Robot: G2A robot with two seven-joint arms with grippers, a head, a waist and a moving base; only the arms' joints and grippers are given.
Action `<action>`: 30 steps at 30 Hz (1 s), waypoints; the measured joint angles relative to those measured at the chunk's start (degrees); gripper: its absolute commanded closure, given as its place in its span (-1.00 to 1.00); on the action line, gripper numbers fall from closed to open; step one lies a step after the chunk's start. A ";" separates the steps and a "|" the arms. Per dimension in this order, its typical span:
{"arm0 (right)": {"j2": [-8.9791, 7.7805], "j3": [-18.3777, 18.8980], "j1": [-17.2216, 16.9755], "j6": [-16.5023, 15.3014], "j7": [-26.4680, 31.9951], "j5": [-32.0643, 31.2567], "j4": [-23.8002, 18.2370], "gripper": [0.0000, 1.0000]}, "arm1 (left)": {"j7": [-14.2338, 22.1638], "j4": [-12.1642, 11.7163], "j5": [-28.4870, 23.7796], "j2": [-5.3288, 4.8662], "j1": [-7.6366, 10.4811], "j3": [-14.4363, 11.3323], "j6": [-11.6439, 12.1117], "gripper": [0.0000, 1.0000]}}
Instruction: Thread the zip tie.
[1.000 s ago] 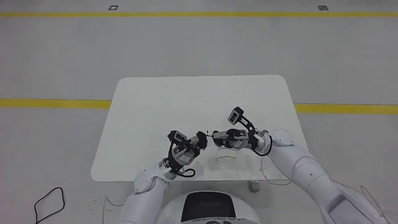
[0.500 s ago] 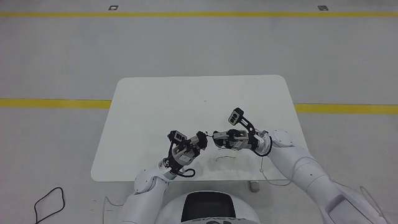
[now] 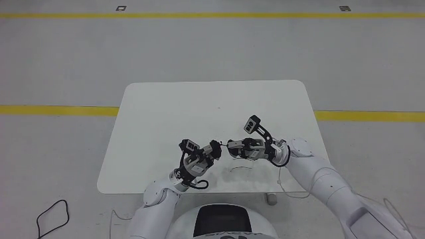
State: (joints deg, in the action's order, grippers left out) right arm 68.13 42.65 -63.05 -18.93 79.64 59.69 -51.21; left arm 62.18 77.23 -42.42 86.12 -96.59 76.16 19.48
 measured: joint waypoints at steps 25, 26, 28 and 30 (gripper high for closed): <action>0.44 -0.36 0.31 0.04 0.00 -0.12 1.51 1.00 | 0.00 0.00 0.00 0.00 0.00 0.00 0.00 1.00; 0.46 -0.38 0.33 0.06 0.00 -0.12 1.55 1.00 | 0.00 0.00 0.00 0.00 0.00 0.00 0.00 1.00; 0.49 -0.43 0.35 0.09 0.00 -0.13 1.67 1.00 | 0.00 0.00 0.00 0.00 0.00 0.00 0.00 1.00; 0.52 -0.47 0.38 0.10 0.00 -0.14 1.82 1.00 | 0.00 0.00 0.00 0.00 0.00 0.00 0.00 1.00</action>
State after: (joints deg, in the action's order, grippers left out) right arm 68.65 42.18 -62.67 -18.83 79.64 59.55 -49.38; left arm 62.18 77.23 -42.42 86.12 -96.59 76.16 19.48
